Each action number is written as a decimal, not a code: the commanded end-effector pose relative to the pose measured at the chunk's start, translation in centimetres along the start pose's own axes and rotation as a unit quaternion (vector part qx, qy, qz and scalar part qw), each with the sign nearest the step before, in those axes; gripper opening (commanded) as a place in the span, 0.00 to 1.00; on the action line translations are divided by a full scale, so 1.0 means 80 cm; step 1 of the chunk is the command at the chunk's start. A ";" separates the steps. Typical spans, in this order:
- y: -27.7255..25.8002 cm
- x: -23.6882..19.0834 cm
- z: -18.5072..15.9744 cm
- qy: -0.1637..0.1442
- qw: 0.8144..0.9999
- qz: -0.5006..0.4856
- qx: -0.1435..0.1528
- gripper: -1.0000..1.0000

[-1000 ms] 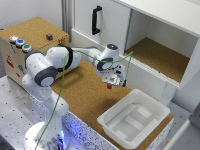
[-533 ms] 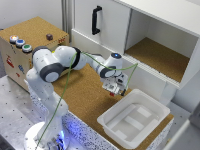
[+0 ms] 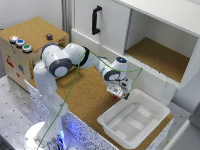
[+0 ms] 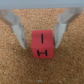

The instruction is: Place the pink object on the table

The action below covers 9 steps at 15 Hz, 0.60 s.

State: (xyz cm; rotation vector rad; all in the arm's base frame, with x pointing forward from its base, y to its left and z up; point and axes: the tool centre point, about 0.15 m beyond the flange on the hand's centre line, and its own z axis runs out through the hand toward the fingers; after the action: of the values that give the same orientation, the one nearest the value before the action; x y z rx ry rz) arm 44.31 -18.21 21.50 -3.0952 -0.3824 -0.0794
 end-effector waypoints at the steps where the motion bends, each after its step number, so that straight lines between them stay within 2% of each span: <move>1: -0.010 0.005 -0.053 0.015 1.000 -0.018 0.018 1.00; 5: -0.026 0.020 -0.117 0.037 0.997 -0.067 -0.002 1.00; 9: -0.057 0.046 -0.167 0.045 0.990 -0.131 0.011 1.00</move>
State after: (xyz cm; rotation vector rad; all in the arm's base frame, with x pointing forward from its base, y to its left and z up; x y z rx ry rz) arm 45.78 -16.05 29.38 -3.0601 -0.6186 -0.2008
